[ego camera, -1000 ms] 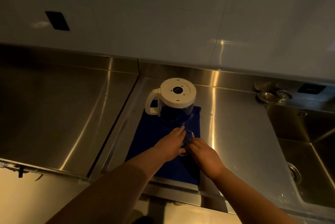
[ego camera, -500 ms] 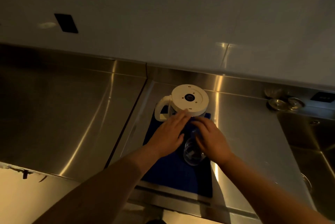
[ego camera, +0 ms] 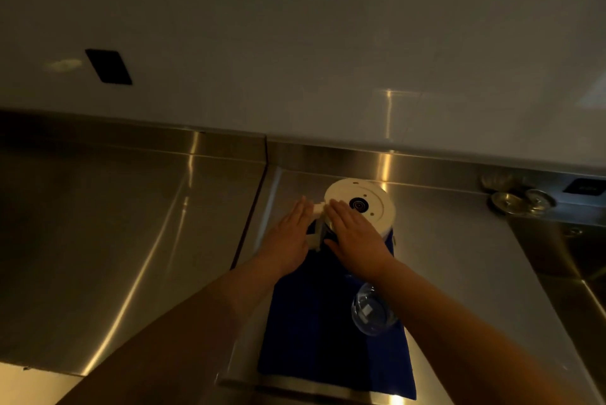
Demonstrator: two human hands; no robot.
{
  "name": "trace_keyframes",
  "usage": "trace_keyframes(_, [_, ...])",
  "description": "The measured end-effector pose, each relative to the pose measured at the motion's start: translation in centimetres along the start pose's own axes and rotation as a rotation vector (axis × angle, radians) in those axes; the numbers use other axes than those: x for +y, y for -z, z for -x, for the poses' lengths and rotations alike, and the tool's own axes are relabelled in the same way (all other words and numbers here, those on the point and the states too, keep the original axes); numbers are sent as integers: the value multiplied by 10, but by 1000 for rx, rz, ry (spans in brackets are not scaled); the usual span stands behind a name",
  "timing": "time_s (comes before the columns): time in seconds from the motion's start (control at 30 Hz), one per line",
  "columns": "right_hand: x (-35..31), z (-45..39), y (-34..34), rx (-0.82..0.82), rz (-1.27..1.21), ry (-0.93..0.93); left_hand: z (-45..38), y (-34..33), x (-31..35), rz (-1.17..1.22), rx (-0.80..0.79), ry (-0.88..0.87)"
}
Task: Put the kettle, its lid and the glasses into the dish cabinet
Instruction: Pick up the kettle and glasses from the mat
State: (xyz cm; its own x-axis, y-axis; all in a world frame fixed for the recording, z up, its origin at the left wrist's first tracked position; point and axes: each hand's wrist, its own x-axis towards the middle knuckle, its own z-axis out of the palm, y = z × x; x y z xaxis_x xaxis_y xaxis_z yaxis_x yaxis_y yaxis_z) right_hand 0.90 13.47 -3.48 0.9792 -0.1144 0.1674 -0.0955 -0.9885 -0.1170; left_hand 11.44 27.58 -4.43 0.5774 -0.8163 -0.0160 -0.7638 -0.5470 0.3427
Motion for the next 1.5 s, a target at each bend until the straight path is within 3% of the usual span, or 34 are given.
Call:
trace_keyframes(0.3, [-3, -1, -10, 23, 81, -41, -14, -14, -18, 94, -32, -18])
trace_keyframes(0.7, [-6, -43, -11, -69, 139, 55, -16, -30, -21, 126, 21, -32])
trace_keyframes(0.9, [-4, -48, -7, -30, 115, 93, -15, -30, -13, 173, 96, 15])
trace_keyframes(1.03, [1, -44, 1, 4, 85, 97, -19, -26, -5, 246, 47, 79])
trace_keyframes(1.2, [9, -35, 18, 50, 51, 145, -31, -22, 11, 269, 94, 23])
trace_keyframes(1.4, [29, -25, 33, 102, -63, 62, -44, -6, 35, 157, 107, 2])
trace_keyframes(1.5, [39, -17, 42, 208, -114, -12, -55, 11, 52, 121, 116, -45])
